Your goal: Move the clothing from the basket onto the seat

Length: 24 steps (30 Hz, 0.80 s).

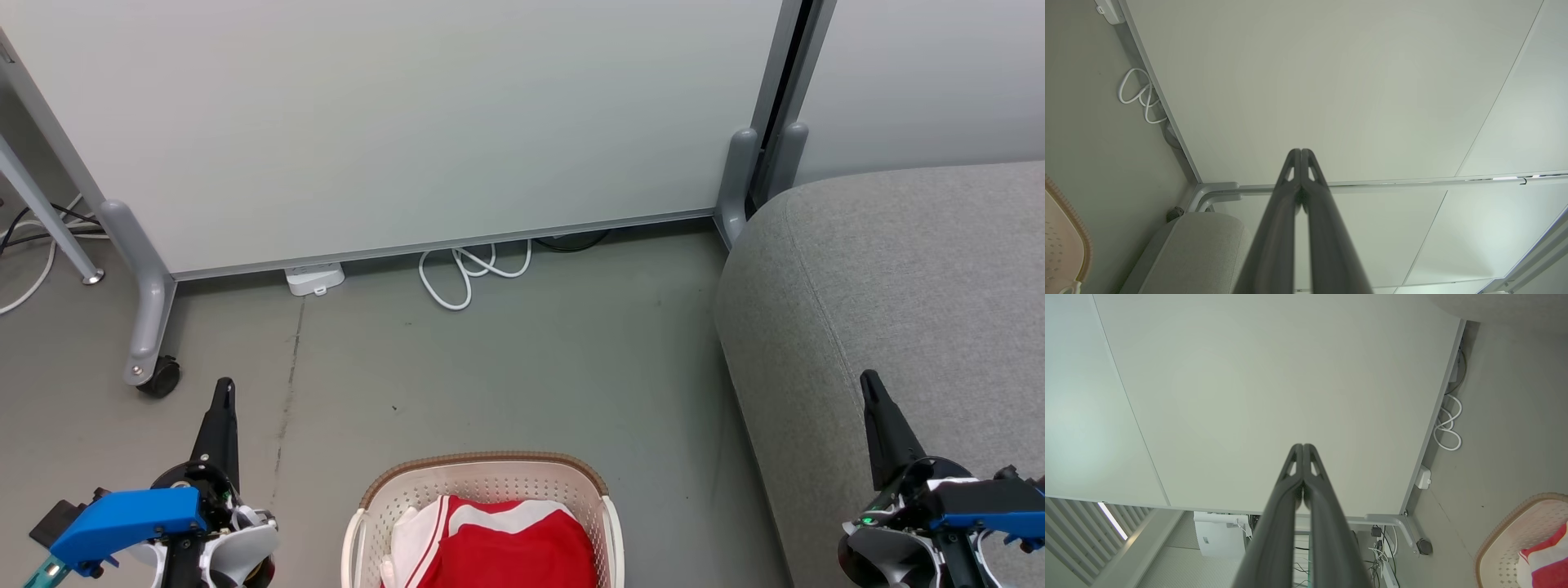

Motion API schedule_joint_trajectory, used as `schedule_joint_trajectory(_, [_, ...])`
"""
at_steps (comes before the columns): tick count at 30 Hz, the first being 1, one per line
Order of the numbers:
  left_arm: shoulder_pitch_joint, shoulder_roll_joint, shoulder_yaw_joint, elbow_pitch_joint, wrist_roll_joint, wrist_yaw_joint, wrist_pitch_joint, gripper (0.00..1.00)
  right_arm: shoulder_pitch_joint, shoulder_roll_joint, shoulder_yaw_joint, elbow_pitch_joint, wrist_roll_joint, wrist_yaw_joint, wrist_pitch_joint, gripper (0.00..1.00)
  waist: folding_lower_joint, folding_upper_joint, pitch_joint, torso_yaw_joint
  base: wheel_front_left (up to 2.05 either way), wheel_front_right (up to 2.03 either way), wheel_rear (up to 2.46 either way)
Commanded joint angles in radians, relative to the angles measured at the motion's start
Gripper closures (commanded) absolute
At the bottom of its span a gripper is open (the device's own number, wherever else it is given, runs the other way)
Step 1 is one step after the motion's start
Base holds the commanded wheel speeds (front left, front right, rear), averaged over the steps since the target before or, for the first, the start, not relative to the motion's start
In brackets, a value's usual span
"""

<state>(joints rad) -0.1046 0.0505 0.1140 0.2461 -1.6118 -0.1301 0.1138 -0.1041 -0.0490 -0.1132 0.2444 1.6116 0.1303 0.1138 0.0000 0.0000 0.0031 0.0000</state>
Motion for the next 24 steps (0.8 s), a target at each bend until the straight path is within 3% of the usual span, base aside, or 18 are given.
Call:
schedule_joint_trajectory(1, [-0.012, -0.001, 0.001, -0.005, 0.000, -0.004, 0.002, 1.00, -0.013, -0.004, -0.001, 0.002, 0.001, 0.001, 0.002, 1.00, 0.0000, 0.0000, 0.000, 0.000, 0.00, 0.00, 0.00])
schedule_joint_trajectory(11, [-0.012, -0.001, 0.001, -0.005, 0.000, -0.004, 0.002, 1.00, -0.014, -0.004, -0.001, 0.002, 0.001, 0.001, 0.002, 1.00, 0.0000, 0.0000, 0.000, 0.000, 0.00, 0.00, 0.00])
schedule_joint_trajectory(12, [0.001, 0.000, 0.000, 0.003, 0.000, 0.000, -0.001, 0.00, 0.001, 0.000, 0.000, 0.002, 0.000, 0.000, -0.001, 0.00, 0.0000, 0.0000, 0.000, 0.000, 0.00, 0.00, 0.00])
schedule_joint_trajectory(13, [0.006, -0.001, -0.001, 0.009, 0.001, 0.000, -0.002, 1.00, 0.007, 0.001, 0.001, 0.008, 0.000, -0.001, -0.002, 1.00, 0.0000, 0.0000, 0.000, 0.000, 0.00, 0.00, 0.00])
schedule_joint_trajectory(14, [0.017, -0.003, -0.001, 0.017, 0.001, 0.000, -0.003, 0.00, 0.016, 0.003, 0.002, 0.017, 0.000, -0.001, -0.002, 0.00, 0.0000, 0.0000, 0.000, 0.000, 0.00, 0.00, 0.00])
schedule_joint_trajectory(24, [0.036, -0.006, -0.017, 0.003, 0.067, 0.000, -0.045, 0.00, 0.032, 0.004, 0.014, 0.010, -0.043, -0.001, -0.045, 0.00, 0.0000, 0.0000, 0.002, 0.002, 0.00, 0.00, 0.00])
